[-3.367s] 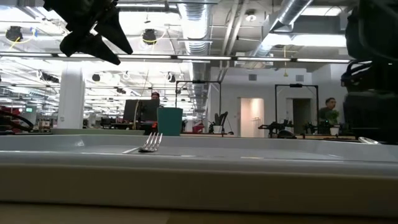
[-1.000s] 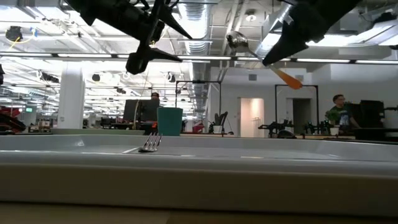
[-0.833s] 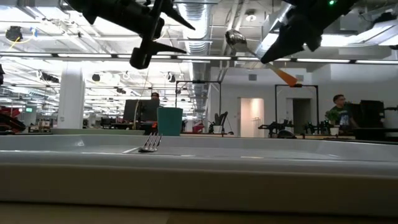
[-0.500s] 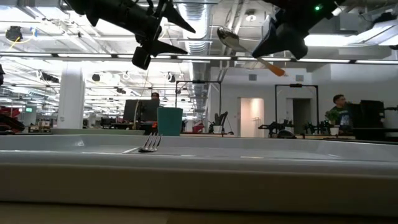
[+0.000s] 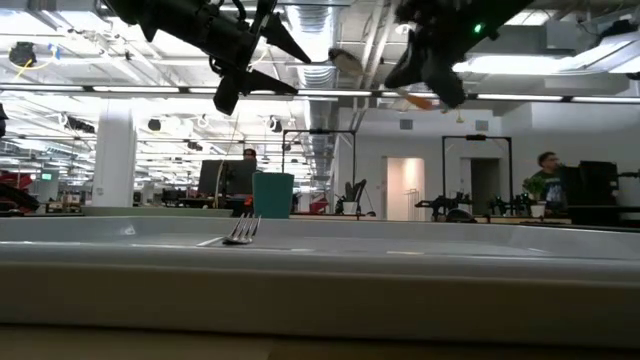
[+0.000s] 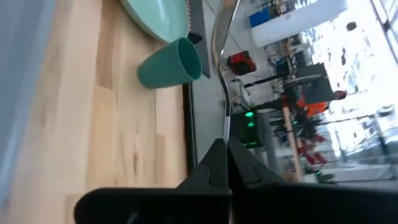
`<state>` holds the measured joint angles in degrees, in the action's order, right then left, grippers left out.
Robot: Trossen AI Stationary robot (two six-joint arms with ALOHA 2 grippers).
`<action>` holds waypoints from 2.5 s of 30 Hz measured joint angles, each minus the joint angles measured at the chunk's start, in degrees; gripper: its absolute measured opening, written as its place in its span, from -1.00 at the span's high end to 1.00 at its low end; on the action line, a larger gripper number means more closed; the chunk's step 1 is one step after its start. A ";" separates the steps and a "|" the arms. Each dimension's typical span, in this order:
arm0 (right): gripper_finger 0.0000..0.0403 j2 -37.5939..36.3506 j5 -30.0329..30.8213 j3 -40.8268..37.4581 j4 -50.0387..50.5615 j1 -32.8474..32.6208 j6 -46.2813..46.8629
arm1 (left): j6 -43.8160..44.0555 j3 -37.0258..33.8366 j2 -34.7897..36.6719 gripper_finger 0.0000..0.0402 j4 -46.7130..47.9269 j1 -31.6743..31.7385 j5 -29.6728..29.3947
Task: Pick and place plate/cup/fork/spoon on tray
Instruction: Put the orange spoon to the left of orange fork on the blue serving tray
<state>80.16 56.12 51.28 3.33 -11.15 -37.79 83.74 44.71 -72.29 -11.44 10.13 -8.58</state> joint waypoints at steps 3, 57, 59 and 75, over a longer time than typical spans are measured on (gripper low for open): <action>0.99 3.24 1.16 0.20 -5.50 0.73 -5.54 | 0.67 0.02 0.00 -0.09 0.08 0.00 -0.78; 0.98 20.54 20.23 11.00 -5.57 0.63 -13.23 | 1.29 0.07 -6.95 -0.09 -7.83 0.15 7.93; 0.98 20.54 20.24 10.96 -5.46 0.61 -13.20 | 1.35 0.07 -6.95 -0.09 -5.51 0.15 7.99; 0.97 20.54 20.28 10.96 -5.48 -0.08 -13.10 | -1.79 0.04 -6.97 0.05 -5.78 0.94 9.24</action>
<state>100.71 76.40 62.24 -2.15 -11.23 -50.89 81.96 44.75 -79.26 -17.23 11.07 0.65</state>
